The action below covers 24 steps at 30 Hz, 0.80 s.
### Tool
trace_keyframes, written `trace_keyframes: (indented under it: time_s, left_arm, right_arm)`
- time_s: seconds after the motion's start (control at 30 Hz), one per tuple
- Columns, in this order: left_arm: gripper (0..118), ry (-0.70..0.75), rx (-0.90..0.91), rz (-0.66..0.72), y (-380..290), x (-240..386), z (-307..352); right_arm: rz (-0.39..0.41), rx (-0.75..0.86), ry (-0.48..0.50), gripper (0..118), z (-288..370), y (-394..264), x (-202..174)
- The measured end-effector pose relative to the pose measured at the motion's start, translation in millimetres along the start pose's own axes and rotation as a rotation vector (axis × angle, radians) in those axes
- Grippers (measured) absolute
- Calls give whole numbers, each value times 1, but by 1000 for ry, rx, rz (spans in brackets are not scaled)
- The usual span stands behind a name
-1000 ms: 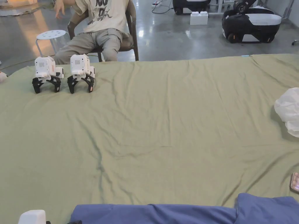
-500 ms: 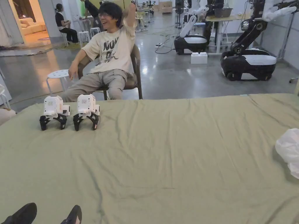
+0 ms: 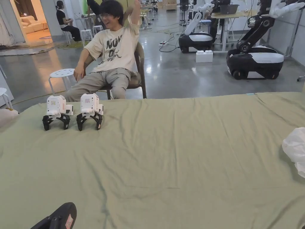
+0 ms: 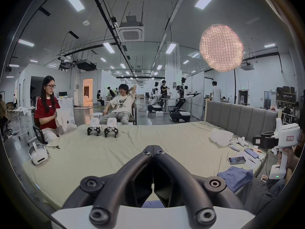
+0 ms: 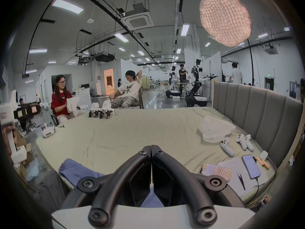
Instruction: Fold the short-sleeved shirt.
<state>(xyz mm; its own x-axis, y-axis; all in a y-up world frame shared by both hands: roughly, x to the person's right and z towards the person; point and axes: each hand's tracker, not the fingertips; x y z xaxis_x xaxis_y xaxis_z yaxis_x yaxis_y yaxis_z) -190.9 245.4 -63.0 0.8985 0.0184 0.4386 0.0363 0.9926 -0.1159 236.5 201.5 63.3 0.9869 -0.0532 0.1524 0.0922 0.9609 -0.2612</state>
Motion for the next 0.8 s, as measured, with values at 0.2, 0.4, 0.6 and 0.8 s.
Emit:
trace_keyframes:
  time_s: [0.2,0.4,0.6,0.8]
  left_arm:
    - [0,4,-148,180,-25,-39,-19]
    - [78,-13,-476,561,-113,-114,-62]
    - [89,-31,-634,753,-188,-153,-91]
    - [78,-24,-607,980,-226,-160,-112]
  right_arm:
    - [-40,-17,20,0,-2,-6,4]
    - [-50,-81,45,0,2,-22,6]
    - [-85,-148,46,0,0,-36,10]
    - [-111,-155,30,0,-2,-38,10]
